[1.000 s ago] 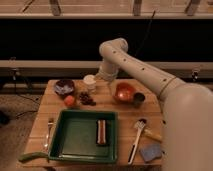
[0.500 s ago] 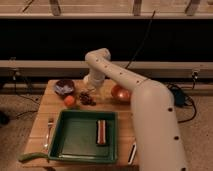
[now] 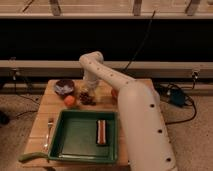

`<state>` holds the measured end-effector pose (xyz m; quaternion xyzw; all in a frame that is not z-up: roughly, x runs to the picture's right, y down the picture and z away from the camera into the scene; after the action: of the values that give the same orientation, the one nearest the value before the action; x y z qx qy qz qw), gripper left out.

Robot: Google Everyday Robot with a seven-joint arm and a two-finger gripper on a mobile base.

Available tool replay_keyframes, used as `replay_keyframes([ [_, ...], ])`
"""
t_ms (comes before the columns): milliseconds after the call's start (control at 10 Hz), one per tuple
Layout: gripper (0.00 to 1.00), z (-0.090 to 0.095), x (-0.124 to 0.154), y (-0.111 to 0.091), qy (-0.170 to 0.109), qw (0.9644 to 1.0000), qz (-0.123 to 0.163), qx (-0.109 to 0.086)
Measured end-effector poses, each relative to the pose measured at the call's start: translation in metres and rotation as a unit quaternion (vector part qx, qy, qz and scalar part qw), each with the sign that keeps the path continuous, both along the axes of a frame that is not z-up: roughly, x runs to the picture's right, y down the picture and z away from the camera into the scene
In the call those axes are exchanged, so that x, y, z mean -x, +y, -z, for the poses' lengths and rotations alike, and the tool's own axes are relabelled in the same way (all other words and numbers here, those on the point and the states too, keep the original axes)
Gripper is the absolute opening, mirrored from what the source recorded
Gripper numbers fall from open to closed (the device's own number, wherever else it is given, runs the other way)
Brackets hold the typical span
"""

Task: Place grapes in tray

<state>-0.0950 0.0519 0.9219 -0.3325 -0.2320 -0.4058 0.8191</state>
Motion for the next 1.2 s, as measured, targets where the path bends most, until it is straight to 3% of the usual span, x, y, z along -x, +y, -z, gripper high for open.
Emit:
replay_keyframes([
  [500, 0.80, -0.008, 0.016, 0.025, 0.013, 0.9997, -0.002, 0.021],
  [800, 0.78, -0.012, 0.019, 0.035, 0.010, 0.9998, -0.014, 0.010],
  [1200, 0.42, -0.013, 0.019, 0.036, -0.010, 0.9995, 0.001, -0.031],
])
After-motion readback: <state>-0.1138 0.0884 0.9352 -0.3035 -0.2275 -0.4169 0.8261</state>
